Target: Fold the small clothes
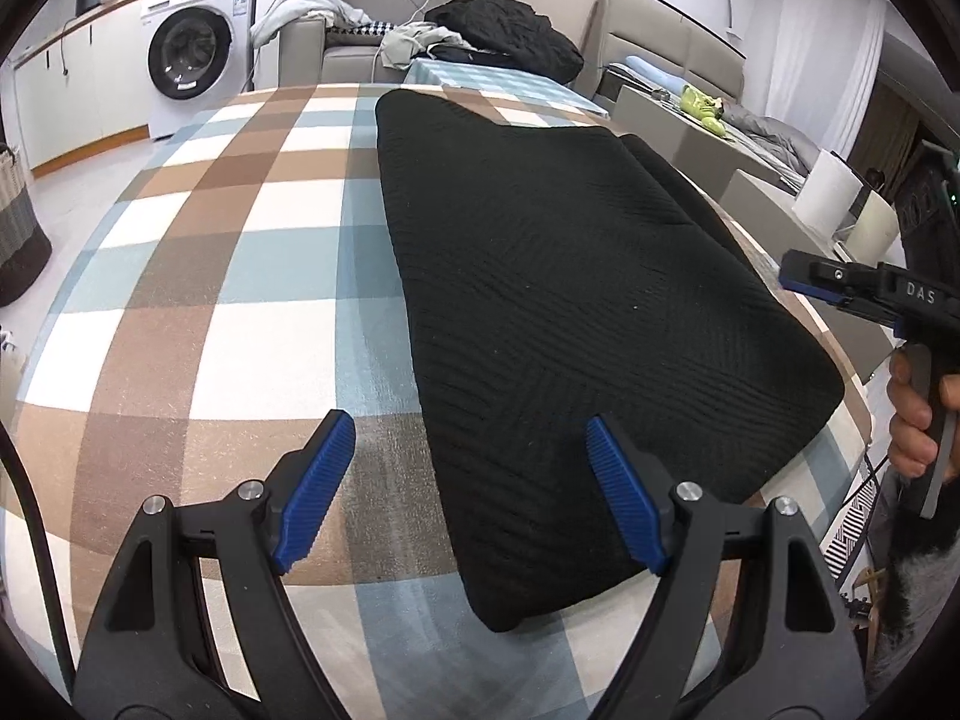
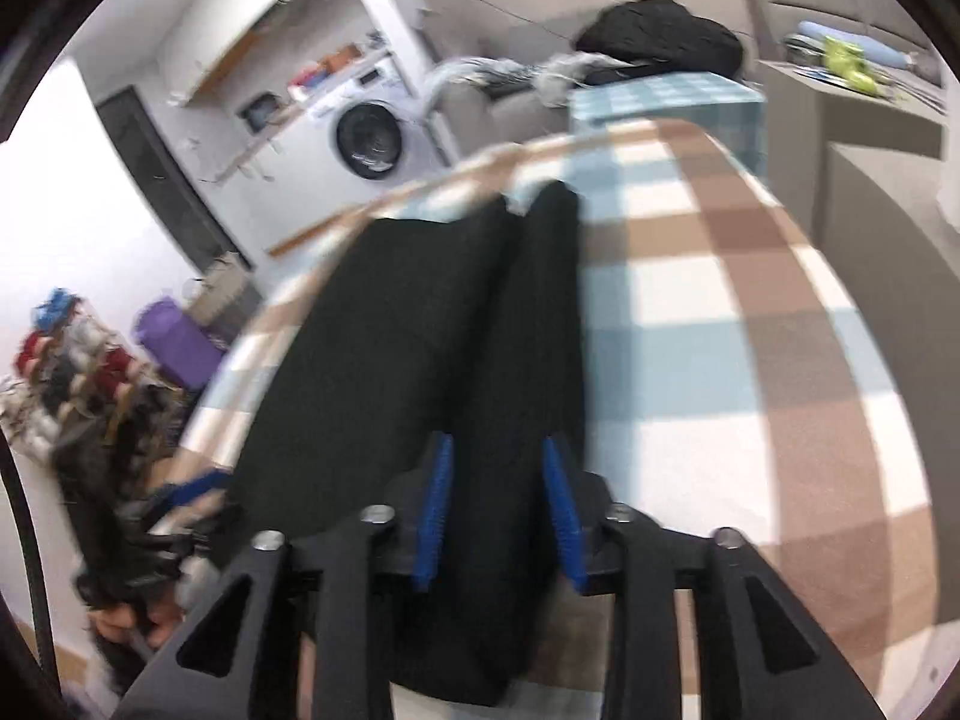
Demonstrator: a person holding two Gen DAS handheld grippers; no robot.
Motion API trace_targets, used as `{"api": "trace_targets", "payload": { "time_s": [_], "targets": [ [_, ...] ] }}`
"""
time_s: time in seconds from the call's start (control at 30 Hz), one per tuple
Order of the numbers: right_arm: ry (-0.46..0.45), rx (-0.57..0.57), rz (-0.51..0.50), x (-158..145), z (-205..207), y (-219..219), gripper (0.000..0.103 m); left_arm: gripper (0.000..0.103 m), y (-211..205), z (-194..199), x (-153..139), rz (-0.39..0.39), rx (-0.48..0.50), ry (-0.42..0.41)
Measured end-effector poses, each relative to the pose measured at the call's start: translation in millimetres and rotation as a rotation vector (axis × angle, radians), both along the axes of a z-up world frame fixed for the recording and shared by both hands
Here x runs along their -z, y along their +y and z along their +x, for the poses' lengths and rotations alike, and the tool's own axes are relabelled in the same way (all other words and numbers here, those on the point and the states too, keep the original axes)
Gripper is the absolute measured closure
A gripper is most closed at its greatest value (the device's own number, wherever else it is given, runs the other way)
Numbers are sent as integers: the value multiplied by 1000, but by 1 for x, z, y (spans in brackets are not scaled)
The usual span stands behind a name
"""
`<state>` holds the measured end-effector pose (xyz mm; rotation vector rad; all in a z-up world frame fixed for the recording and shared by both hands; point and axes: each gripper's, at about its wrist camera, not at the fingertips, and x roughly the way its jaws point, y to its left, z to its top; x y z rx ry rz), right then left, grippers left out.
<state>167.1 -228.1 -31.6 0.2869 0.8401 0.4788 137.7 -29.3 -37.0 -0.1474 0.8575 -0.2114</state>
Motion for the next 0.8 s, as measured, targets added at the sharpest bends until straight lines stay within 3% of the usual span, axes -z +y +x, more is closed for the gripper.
{"api": "trace_targets", "payload": {
  "time_s": [0.1, 0.13, 0.17, 0.2, 0.27, 0.33, 0.4, 0.43, 0.5, 0.57, 0.63, 0.67, 0.73, 0.8],
  "targets": [
    [24, -50, -37, 11, 12, 28, 62, 25, 0, -1, 1, 0, 2, 2],
    [29, -60, -39, 13, 17, 32, 70, 25, 1, -2, 1, 2, 4, 1],
    [31, -72, -47, 18, 20, 38, 88, 25, 2, -2, 1, 2, 2, 0],
    [24, -67, -76, 20, 19, 40, 94, 25, 4, -3, 1, -2, -1, 0],
    [15, -53, -39, 21, 19, 32, 96, 25, 7, -4, 1, -14, -6, 5],
    [6, -18, -16, 17, 13, 22, 96, 25, 11, -6, 3, -25, -12, 11],
    [29, 5, -54, 23, 12, 22, 95, 25, 13, -7, 4, -36, -14, 16],
    [55, 8, -90, 28, 13, 23, 92, 25, 13, -7, 4, -37, -15, 14],
    [50, 12, -69, 26, 6, 19, 87, 26, 13, -10, 4, -35, -13, 13],
    [28, -11, -50, 19, -6, 15, 65, 26, 12, -13, 5, -37, -4, 11],
    [-6, -51, -40, 17, -21, 15, 64, 26, 11, -16, 5, -33, 14, 8],
    [7, -75, -74, 22, -29, 16, 73, 27, 11, -19, 4, -30, 24, 5],
    [22, -76, -92, 31, -39, 12, 86, 48, 10, -27, 2, -20, 42, -15],
    [20, -61, -61, 32, -44, 4, 86, 60, 10, -34, 0, -3, 58, -21]
  ]
}}
